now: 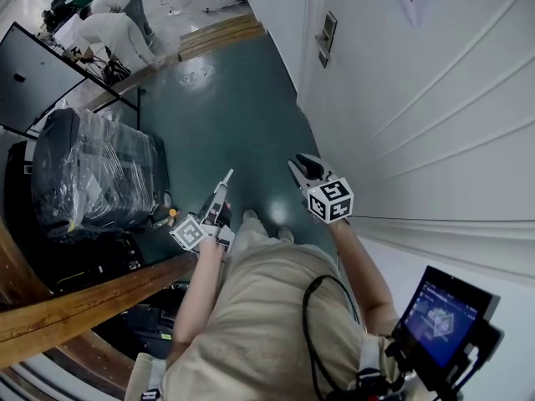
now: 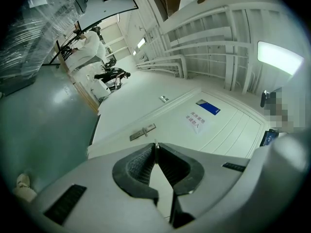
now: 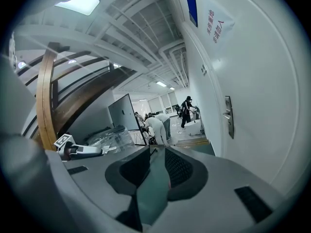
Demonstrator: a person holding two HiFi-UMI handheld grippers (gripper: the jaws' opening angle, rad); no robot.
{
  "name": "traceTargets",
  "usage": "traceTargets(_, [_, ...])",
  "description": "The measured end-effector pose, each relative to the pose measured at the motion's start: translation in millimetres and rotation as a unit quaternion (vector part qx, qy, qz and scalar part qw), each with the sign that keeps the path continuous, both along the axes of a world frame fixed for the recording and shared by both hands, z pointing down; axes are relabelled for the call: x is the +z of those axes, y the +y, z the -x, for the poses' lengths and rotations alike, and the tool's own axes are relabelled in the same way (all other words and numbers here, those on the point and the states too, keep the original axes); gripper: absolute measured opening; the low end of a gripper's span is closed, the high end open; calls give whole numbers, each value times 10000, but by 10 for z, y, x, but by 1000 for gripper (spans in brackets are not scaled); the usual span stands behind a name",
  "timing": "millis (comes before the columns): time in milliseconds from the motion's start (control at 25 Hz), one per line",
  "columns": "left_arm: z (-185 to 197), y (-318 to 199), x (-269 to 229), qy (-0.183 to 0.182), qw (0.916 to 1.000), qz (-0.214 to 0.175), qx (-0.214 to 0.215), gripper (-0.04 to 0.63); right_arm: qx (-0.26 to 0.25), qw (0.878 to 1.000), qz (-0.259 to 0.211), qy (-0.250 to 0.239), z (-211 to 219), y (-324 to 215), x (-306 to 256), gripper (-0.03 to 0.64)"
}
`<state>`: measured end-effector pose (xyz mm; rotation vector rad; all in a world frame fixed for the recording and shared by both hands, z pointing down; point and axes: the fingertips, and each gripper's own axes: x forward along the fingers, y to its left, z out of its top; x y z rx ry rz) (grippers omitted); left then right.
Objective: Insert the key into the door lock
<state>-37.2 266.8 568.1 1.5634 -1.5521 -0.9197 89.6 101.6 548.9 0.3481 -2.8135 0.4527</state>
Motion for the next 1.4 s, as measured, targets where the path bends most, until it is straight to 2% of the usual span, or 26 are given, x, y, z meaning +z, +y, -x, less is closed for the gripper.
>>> traceTargets(240, [258, -145, 35, 170, 9997, 50, 145, 34, 151, 9999, 52, 52, 228, -97, 4, 104])
traceTargets(520, [704, -410, -133, 42, 9993, -89, 352, 34, 243, 9997, -3, 49, 669, -266, -120, 104])
traceTargets(1000, [1421, -546, -165, 180, 9987, -237, 409, 35, 234, 9997, -81, 54, 1431, -398, -174, 104])
traceTargets(1400, [1929, -589, -16, 311, 9982, -208, 476, 34, 262, 9996, -102, 95, 1962, -396, -57, 104])
